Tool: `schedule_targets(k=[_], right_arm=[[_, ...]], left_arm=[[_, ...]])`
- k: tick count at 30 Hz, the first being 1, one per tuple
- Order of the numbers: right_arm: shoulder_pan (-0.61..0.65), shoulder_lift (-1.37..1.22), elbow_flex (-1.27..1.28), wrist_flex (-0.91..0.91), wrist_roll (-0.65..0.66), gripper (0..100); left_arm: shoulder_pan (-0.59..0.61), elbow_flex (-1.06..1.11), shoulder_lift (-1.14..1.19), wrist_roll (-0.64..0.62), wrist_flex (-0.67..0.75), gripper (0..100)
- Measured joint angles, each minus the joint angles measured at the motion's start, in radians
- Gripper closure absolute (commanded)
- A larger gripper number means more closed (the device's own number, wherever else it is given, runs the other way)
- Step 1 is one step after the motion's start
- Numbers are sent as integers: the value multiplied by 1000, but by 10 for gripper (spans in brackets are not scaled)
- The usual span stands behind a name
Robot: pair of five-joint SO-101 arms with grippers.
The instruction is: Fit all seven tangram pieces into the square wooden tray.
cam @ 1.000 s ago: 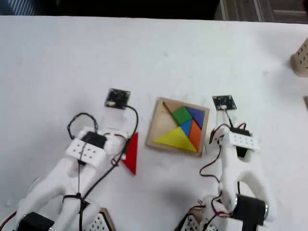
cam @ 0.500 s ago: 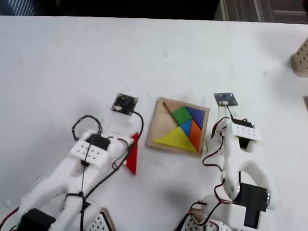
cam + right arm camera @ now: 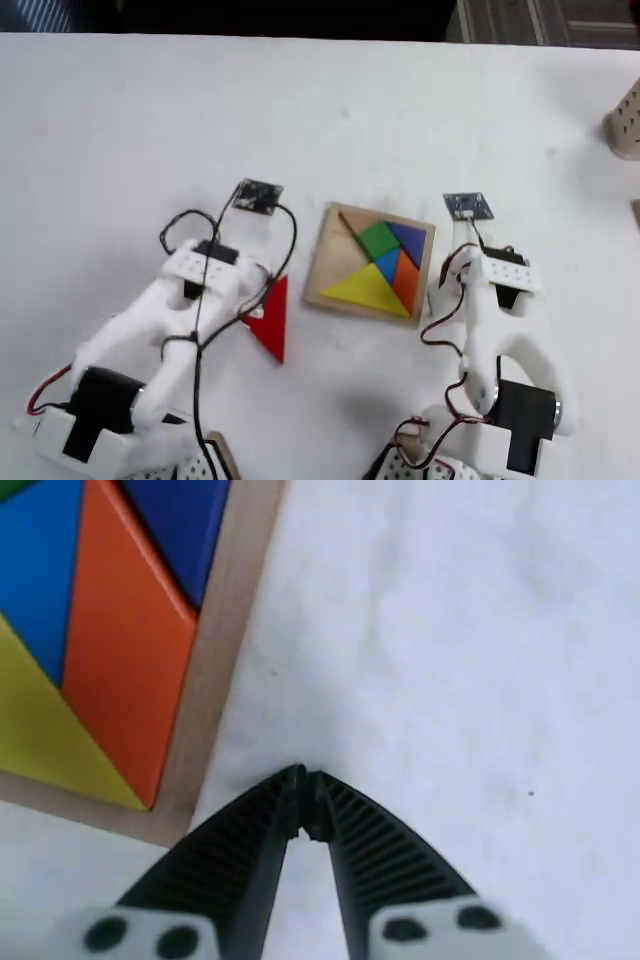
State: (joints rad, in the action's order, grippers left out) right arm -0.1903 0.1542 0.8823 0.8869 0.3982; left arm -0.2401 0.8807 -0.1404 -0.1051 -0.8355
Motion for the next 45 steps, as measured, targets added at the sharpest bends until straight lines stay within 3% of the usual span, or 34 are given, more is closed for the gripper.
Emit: schedule_targets(k=[4,8,12,17,22,27,31,36,45], right_arm=[[0,0,0,0,20,981],[0,0,0,0,20,981],[0,0,0,0,21,981],[0,0,0,0,21,981],[0,0,0,0,21,981],[0,0,0,0,21,981],[0,0,0,0,21,981],[0,0,0,0,26,981],[0,0,0,0,26,981]], left_arm=[[0,-8,-83,0,-91,977],[0,95,-339,0,-109,975],[-104,213,-540,0,-110,975],[-233,219,-465,15,-110,976],[-391,207,-287,107,-110,976],[-468,196,-279,226,-150,976],[-456,193,-269,241,-150,976],[-288,100,-153,239,-158,976],[-147,-55,8,129,-160,977]])
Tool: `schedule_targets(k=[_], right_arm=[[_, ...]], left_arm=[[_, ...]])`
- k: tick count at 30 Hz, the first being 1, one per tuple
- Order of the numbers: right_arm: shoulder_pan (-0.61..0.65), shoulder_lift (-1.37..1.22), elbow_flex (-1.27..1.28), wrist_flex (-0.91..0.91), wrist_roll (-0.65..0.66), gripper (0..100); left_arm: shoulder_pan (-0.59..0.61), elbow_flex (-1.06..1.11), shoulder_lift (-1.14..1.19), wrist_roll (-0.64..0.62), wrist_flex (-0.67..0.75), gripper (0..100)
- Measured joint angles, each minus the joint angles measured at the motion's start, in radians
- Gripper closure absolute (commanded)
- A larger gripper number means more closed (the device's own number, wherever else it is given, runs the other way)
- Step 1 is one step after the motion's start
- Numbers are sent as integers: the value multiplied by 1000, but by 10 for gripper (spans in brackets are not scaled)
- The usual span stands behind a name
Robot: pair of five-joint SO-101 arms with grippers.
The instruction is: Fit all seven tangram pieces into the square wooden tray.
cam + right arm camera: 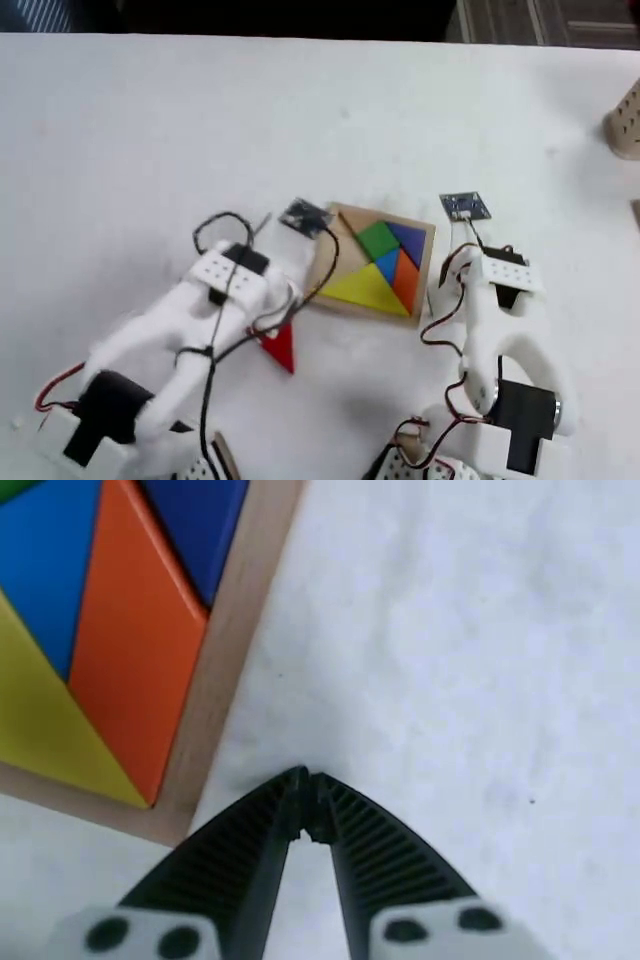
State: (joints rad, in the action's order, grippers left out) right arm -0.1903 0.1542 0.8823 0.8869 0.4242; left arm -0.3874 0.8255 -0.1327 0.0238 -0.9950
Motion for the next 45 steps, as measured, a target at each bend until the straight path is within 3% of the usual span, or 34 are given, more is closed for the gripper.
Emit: schedule_targets(k=[3,7,13,19,24,28,33,35,39,45], right_arm=[[0,0,0,0,0,981],[0,0,0,0,0,981],[0,-8,-9,2,0,981],[0,-9,-9,2,0,981],[0,-9,-9,2,0,981],[0,-9,-9,2,0,981],[0,-9,-9,2,0,981],[0,-9,-9,2,0,981],[0,-9,-9,2,0,981],[0,-9,-9,2,0,981]], left_arm=[[68,23,-21,-9,0,977],[69,137,-261,-9,2,977],[-129,261,-597,74,-83,977],[-348,285,-600,298,-192,977],[-497,295,-545,324,-187,977],[-508,295,-479,249,-127,973],[-525,295,-430,-18,-51,972],[-546,295,-396,-72,-20,972],[-551,264,-261,-95,8,972],[-454,97,-25,-100,-3,976]])
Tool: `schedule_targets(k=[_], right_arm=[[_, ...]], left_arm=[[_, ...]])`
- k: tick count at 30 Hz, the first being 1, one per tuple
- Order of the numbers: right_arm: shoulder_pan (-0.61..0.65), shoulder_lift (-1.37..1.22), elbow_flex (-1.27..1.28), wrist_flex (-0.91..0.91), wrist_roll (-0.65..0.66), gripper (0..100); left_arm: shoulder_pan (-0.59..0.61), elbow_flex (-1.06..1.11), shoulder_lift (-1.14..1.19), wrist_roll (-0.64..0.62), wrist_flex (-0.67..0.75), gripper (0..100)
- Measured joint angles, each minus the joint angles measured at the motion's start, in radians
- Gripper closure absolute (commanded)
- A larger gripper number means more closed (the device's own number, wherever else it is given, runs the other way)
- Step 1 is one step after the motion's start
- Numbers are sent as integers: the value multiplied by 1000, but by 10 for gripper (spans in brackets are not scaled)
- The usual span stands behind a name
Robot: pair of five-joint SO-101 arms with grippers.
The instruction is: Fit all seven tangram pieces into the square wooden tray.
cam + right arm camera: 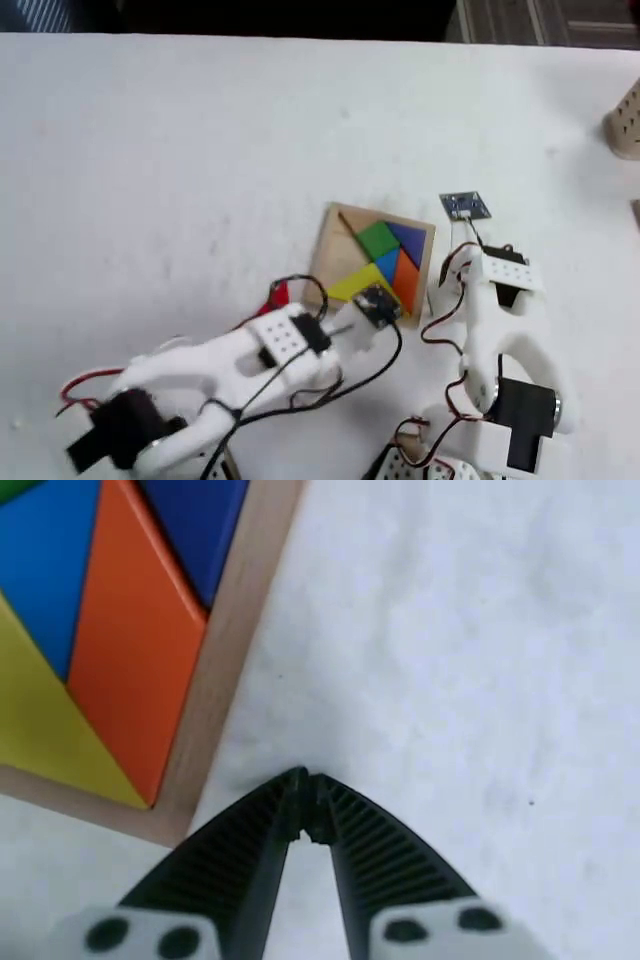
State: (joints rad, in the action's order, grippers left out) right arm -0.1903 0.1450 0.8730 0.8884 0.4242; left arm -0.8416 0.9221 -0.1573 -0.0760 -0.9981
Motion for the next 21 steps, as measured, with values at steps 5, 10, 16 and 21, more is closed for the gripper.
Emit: schedule_targets(k=[5,10,16,21], right_arm=[[0,0,0,0,0,981],[0,0,0,0,0,981],[0,0,0,0,0,981],[0,0,0,0,0,981]], left_arm=[[135,-61,37,2,-3,976],[341,-81,38,2,26,976],[555,-110,38,3,121,976],[663,-110,38,3,229,976]])
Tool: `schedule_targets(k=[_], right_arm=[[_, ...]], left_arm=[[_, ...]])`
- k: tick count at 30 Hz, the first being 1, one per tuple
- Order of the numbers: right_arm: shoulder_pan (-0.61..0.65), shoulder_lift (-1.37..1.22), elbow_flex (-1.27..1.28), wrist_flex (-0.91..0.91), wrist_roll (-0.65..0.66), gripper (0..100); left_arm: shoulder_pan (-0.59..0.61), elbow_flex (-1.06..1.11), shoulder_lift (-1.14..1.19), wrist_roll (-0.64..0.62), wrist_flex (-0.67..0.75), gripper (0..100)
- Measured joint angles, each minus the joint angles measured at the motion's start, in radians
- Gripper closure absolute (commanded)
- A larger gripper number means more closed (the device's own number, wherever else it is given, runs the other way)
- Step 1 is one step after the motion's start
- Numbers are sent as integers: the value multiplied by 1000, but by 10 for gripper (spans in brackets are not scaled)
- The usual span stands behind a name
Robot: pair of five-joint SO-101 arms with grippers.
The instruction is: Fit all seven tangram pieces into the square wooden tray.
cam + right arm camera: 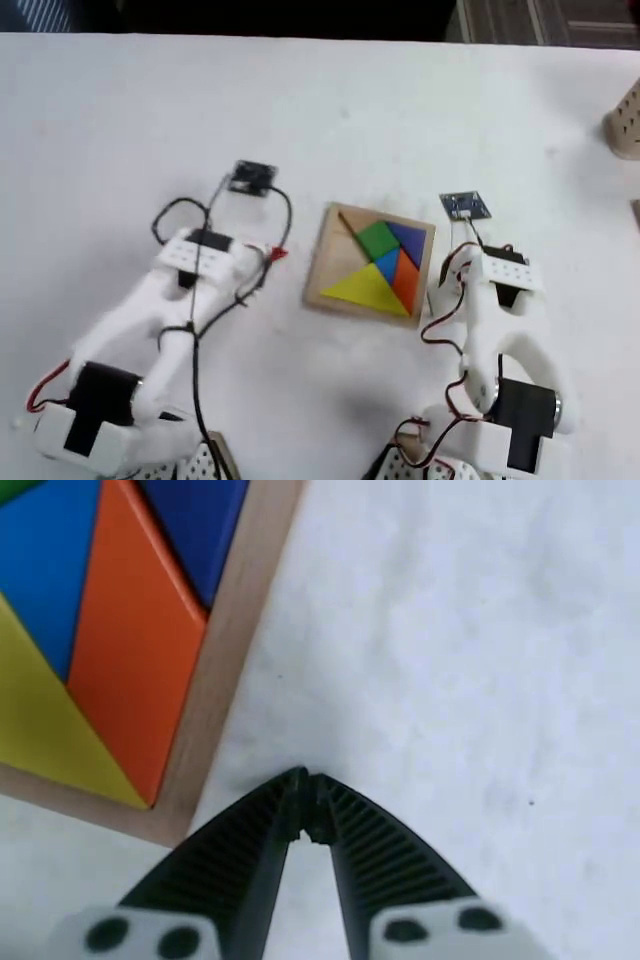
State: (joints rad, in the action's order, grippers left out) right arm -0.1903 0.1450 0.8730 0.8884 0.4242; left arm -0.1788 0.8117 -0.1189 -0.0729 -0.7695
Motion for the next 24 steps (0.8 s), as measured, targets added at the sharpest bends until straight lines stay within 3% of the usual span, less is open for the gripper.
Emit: schedule_targets(k=[9,14,19,24], right_arm=[[0,0,0,0,0,981],[0,0,0,0,0,981],[0,0,0,0,2,981],[0,0,0,0,5,981]], left_arm=[[133,0,2,0,126,976],[172,0,-6,-106,75,976],[101,12,-163,-61,-132,973],[-51,153,-250,3,-135,974]])
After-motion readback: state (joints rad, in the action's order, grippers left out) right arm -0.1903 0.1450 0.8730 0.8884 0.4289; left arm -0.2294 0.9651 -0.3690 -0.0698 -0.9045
